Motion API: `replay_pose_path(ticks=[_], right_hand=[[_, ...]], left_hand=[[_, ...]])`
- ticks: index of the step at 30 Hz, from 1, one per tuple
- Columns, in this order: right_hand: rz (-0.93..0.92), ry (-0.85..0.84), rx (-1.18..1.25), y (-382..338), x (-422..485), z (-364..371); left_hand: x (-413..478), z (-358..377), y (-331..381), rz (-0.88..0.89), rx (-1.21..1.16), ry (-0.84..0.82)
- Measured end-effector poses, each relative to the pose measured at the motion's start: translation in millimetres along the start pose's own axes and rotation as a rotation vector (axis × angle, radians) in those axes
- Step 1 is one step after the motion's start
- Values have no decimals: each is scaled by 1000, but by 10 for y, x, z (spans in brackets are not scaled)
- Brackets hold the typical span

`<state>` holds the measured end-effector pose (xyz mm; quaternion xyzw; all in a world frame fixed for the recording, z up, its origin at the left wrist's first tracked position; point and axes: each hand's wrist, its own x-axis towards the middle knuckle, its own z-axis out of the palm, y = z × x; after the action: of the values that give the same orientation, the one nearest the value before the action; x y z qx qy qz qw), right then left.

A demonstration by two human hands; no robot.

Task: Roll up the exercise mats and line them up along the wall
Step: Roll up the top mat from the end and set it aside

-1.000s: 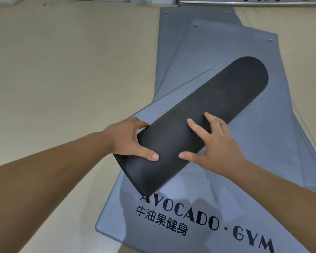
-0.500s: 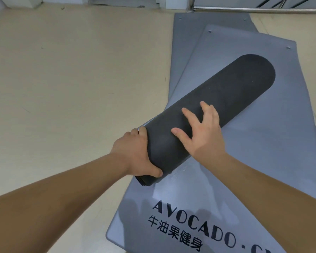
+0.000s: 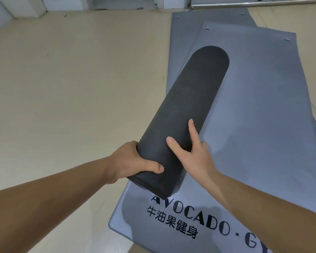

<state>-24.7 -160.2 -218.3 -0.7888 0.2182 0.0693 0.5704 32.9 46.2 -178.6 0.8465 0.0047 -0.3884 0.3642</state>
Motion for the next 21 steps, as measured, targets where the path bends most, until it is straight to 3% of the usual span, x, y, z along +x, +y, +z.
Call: replay_pose_path(ticks=[3, 6, 10, 15, 18, 21], right_hand=[[-126, 20, -262, 72, -117, -66], [-218, -76, -359, 185, -214, -49], [-236, -151, -371, 275, -208, 120], [-374, -145, -524, 120, -136, 439], [-536, -179, -620, 46, -149, 617], [-609, -366, -623, 91, -147, 763]], left_hand=[[-207, -46, -245, -85, -192, -175], [-329, -109, -479, -192, -118, -288], [-341, -319, -353, -257, 295, -146], [-429, -310, -13, 12, 804, 83], [-438, -172, -218, 11, 699, 130], [-353, -188, -525, -129, 515, 165]])
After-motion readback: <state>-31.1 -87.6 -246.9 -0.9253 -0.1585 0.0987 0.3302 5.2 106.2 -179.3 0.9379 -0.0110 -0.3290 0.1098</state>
